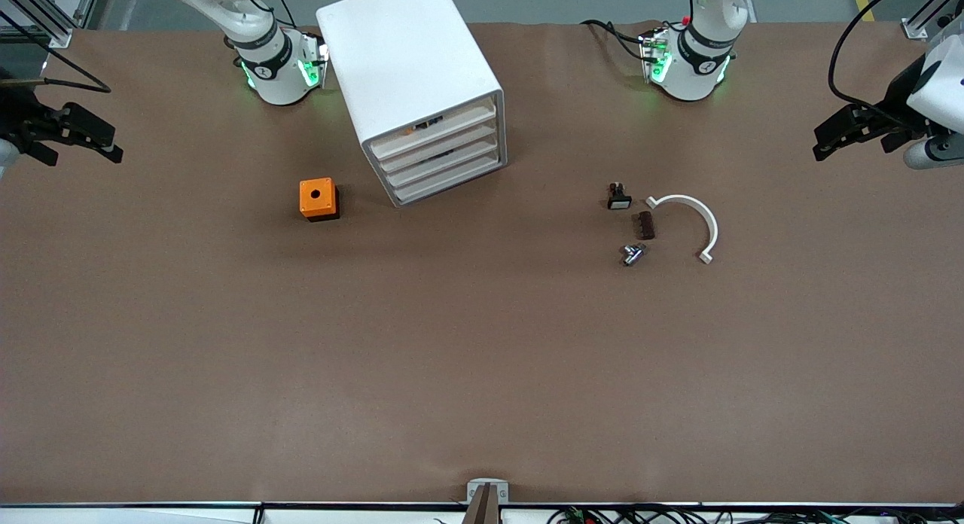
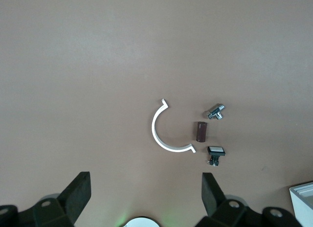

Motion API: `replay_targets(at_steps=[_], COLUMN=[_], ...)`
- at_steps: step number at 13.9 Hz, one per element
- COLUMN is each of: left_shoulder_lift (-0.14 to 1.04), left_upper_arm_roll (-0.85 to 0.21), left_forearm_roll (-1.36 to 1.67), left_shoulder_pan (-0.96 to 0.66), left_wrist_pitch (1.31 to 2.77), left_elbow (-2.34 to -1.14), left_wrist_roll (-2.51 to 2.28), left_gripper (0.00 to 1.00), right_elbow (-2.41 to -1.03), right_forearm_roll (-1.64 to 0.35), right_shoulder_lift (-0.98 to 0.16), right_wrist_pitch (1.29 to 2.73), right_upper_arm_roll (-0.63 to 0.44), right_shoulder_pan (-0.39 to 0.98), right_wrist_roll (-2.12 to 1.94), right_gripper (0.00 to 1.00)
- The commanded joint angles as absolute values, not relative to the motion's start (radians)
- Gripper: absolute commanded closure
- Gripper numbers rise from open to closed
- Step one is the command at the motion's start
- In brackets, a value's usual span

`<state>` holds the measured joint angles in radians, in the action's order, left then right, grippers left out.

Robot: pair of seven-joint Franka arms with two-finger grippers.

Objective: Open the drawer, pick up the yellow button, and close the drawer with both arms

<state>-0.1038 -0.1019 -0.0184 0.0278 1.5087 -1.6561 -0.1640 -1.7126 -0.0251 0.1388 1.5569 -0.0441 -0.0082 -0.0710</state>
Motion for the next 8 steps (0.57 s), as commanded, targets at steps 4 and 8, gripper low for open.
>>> replay_targets(at_steps=[4, 8], left_shoulder_lift=[-0.089, -0.005], left_upper_arm_roll=[-0.107, -0.109], left_forearm_roll=[-0.038, -0.037], left_shoulder_pan=[0.035, 0.038], left_wrist_pitch=[1.485, 1.459], left_elbow=[-1.609, -1.548], left_wrist_roll=[-0.147, -0.149], left_gripper=[0.00, 0.00], right_elbow=[-1.732, -1.732], right_forearm_roll=[-0.038, -0.038], right_shoulder_lift=[0.161, 0.160], right_wrist_pitch=[1.552, 1.552], right_upper_arm_roll=[-0.037, -0.037], right_shoulder_pan=[-0.014, -0.014], right_wrist_roll=[-0.057, -0.057], right_gripper=[0.00, 0.00])
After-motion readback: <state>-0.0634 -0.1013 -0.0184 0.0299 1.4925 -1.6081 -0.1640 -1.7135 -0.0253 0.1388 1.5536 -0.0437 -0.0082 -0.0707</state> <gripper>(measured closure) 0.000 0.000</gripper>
